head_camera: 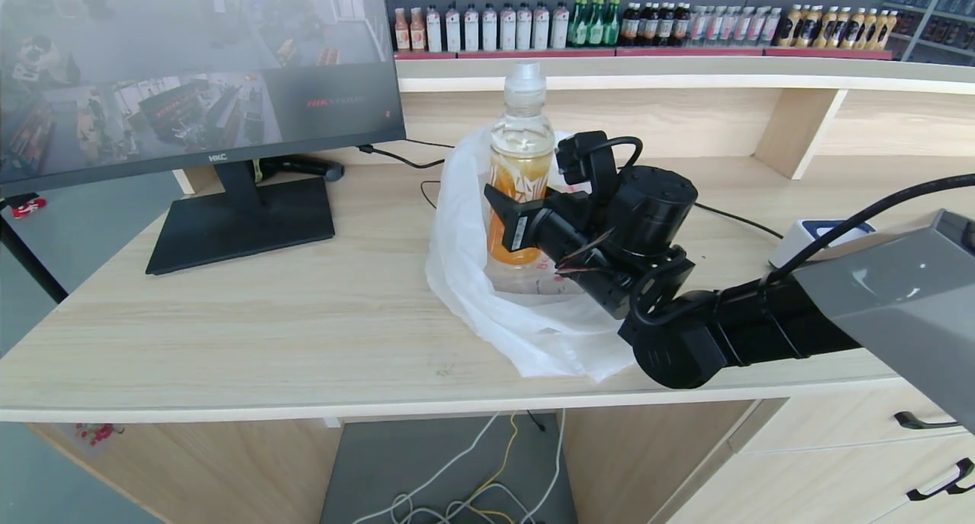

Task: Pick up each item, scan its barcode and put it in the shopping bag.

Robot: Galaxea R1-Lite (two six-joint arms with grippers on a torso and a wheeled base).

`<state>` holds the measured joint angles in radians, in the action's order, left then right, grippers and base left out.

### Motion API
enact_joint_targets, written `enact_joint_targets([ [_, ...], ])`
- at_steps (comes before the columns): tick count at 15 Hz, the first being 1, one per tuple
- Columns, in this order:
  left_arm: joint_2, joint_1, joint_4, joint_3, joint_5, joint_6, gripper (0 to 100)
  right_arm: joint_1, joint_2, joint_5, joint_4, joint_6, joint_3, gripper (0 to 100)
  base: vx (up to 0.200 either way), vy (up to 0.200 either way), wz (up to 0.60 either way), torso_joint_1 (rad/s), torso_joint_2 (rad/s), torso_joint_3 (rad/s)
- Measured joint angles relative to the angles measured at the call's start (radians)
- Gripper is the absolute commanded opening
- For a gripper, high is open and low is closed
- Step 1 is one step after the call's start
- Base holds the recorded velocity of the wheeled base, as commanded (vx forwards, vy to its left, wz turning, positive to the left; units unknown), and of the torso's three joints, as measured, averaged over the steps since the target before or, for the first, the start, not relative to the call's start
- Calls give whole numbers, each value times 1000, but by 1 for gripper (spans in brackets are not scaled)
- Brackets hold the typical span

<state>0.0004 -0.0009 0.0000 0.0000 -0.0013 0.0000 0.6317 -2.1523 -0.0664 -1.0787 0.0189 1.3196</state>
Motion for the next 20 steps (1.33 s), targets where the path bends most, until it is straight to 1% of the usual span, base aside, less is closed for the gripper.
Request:
enact_joint_targets([
  [3,0,0,0,0,0,-1,100,0,1,0,1,0,-3,0,0,0,0,0,0,0],
  [4,0,1,0,0,0,-1,100,0,1,0,1,0,-4,100,0,0,0,0,0,0],
  [14,0,1,0,0,0,-2,100,1,37,-1,-5,-9,-32,100,0,0,0,0,0,0],
  [16,0,1,0,0,0,-2,100,1,65,-2,-5,-10,-64,100,0,0,0,0,0,0],
  [20,0,1,0,0,0,-1,100,1,196,-6,-4,-21,-196,100,0,0,0,0,0,0],
])
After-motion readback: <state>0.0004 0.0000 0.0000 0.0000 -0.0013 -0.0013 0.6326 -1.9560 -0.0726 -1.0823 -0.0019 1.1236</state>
